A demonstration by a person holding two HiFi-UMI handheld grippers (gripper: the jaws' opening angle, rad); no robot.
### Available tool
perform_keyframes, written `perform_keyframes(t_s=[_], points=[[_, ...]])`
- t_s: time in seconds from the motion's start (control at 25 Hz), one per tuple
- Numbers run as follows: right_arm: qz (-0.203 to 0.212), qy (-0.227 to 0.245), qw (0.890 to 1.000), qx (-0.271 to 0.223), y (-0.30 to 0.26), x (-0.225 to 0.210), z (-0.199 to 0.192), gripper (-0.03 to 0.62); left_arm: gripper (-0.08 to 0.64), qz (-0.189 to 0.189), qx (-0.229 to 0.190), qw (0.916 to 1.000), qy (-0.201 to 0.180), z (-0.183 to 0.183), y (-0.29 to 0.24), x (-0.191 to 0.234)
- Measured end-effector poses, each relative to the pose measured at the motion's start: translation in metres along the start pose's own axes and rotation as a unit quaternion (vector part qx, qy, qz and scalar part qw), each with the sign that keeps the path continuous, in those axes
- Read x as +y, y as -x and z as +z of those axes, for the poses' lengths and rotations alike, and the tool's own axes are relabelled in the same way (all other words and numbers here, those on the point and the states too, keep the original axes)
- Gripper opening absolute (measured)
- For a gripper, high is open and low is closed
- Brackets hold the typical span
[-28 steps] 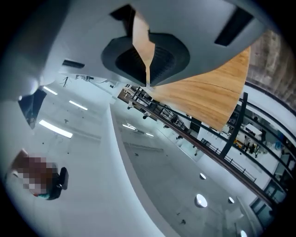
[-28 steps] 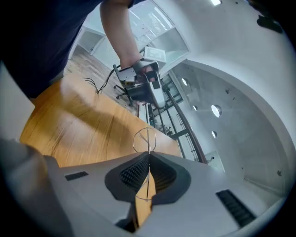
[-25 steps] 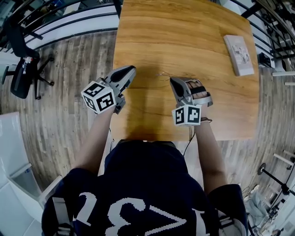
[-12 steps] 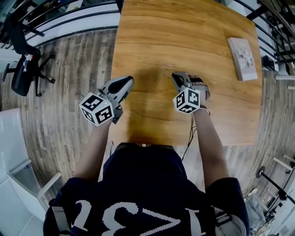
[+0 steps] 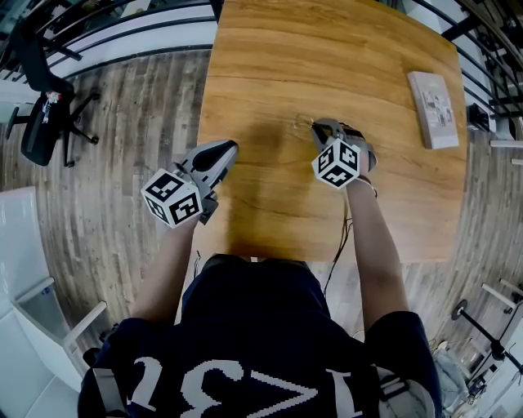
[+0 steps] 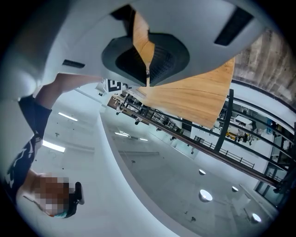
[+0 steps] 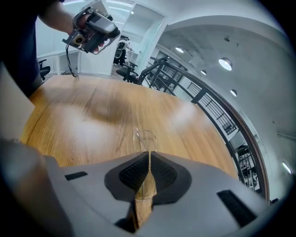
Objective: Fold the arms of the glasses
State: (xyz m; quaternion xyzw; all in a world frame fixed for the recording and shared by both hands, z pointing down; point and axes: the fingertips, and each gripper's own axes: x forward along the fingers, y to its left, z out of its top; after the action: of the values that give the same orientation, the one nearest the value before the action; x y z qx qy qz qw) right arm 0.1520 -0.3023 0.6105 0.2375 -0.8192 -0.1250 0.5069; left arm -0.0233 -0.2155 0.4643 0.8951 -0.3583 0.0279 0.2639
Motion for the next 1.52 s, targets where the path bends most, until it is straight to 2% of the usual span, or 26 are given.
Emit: perform_keyframes(t_s=[0.12, 0.28, 0.36, 0.44, 0.52, 0.64, 0.8, 0.92, 1.0, 1.16, 1.32, 1.52], points=[[-0.005, -0.017, 1.000, -0.008, 0.005, -0.002, 0.003, 0.032, 0.031, 0.007, -0.004, 0.9999, -0.008, 0.003, -0.001, 0.002], [-0.044, -0.067, 0.996, -0.042, 0.032, -0.016, 0.016, 0.031, 0.031, 0.017, -0.013, 0.9993, -0.030, 0.013, -0.002, 0.002], [-0.071, -0.103, 0.990, -0.068, 0.054, -0.026, 0.025, 0.029, 0.031, 0.022, -0.021, 0.9986, -0.043, 0.021, -0.004, 0.003], [-0.101, -0.149, 0.978, -0.102, 0.082, -0.038, 0.036, 0.026, 0.031, 0.027, -0.032, 0.9976, -0.055, 0.030, -0.005, 0.003], [-0.132, -0.201, 0.960, -0.141, 0.113, -0.048, 0.044, 0.025, 0.031, 0.028, -0.044, 0.9964, -0.068, 0.039, -0.007, 0.000], [-0.174, -0.269, 0.926, -0.199, 0.162, -0.062, 0.051, 0.025, 0.031, 0.021, -0.062, 0.9941, -0.087, 0.055, -0.009, -0.008], [-0.217, -0.329, 0.882, -0.259, 0.220, -0.073, 0.052, 0.025, 0.031, 0.027, -0.079, 0.9892, -0.121, 0.075, -0.008, -0.018], [-0.240, -0.381, 0.843, -0.295, 0.254, -0.075, 0.048, 0.025, 0.031, 0.048, -0.081, 0.9863, -0.135, 0.083, -0.006, -0.019], [-0.255, -0.403, 0.825, -0.304, 0.271, -0.074, 0.046, 0.025, 0.031, 0.058, -0.084, 0.9850, -0.139, 0.087, -0.002, -0.019], [-0.266, -0.413, 0.813, -0.313, 0.289, -0.065, 0.051, 0.025, 0.031, 0.060, -0.095, 0.9823, -0.150, 0.094, 0.005, -0.027], [-0.276, -0.404, 0.812, -0.319, 0.303, -0.060, 0.059, 0.025, 0.031, 0.058, -0.109, 0.9785, -0.165, 0.105, 0.013, -0.041], [-0.290, -0.402, 0.804, -0.329, 0.316, -0.055, 0.066, 0.025, 0.031, 0.062, -0.129, 0.9731, -0.180, 0.117, 0.022, -0.057]])
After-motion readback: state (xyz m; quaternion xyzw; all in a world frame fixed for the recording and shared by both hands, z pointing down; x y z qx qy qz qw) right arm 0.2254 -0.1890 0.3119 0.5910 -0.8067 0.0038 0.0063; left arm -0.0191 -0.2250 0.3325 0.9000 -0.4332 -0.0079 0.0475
